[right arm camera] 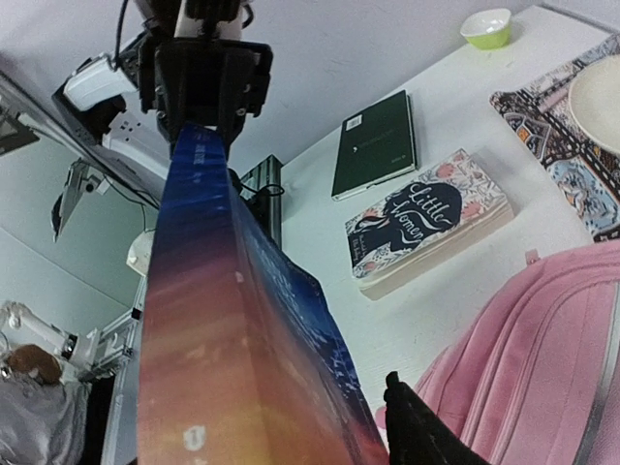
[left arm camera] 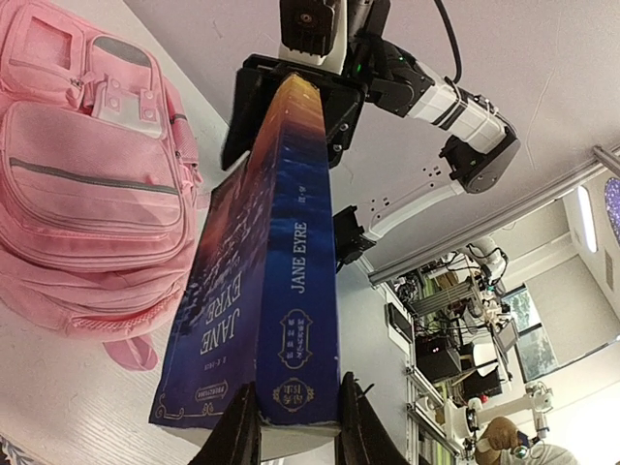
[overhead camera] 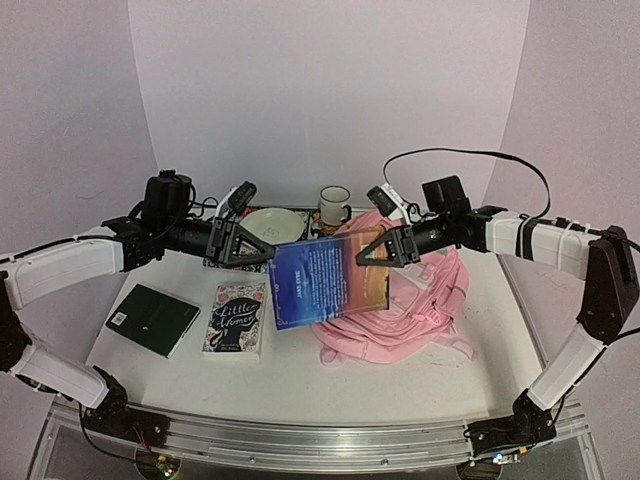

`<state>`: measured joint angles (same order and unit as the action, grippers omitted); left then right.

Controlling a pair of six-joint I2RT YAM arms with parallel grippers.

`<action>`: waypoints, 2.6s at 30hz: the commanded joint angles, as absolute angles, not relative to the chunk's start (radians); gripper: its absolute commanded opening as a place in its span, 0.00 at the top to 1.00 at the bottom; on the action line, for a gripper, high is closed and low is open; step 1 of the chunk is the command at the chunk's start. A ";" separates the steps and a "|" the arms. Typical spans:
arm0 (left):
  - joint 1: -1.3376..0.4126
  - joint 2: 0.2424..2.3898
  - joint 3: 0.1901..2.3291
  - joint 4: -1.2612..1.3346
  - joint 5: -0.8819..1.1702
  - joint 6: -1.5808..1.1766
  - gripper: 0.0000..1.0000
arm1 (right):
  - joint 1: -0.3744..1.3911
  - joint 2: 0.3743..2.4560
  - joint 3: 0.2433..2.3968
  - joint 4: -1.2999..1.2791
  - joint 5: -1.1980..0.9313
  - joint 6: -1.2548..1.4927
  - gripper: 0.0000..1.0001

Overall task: Pack the student bag
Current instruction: Pass from the left arm to the right, then pass from the right arm to the left

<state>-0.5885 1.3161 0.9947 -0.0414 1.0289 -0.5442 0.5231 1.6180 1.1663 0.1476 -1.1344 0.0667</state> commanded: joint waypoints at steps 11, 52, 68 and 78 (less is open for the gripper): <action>-0.586 1.363 1.112 -0.096 0.960 -0.259 0.76 | 0.538 1.510 1.176 0.000 -1.119 -0.313 1.00; -0.377 1.398 0.879 0.165 1.114 -1.009 0.01 | 0.901 1.381 0.980 0.906 -0.350 -1.200 1.00; -0.427 1.383 0.835 0.214 1.108 -1.126 0.08 | 0.926 1.422 0.945 1.087 -0.343 -1.214 1.00; -0.427 1.401 0.807 0.463 1.059 -1.352 0.35 | 0.946 1.380 0.894 1.097 -0.380 -1.155 1.00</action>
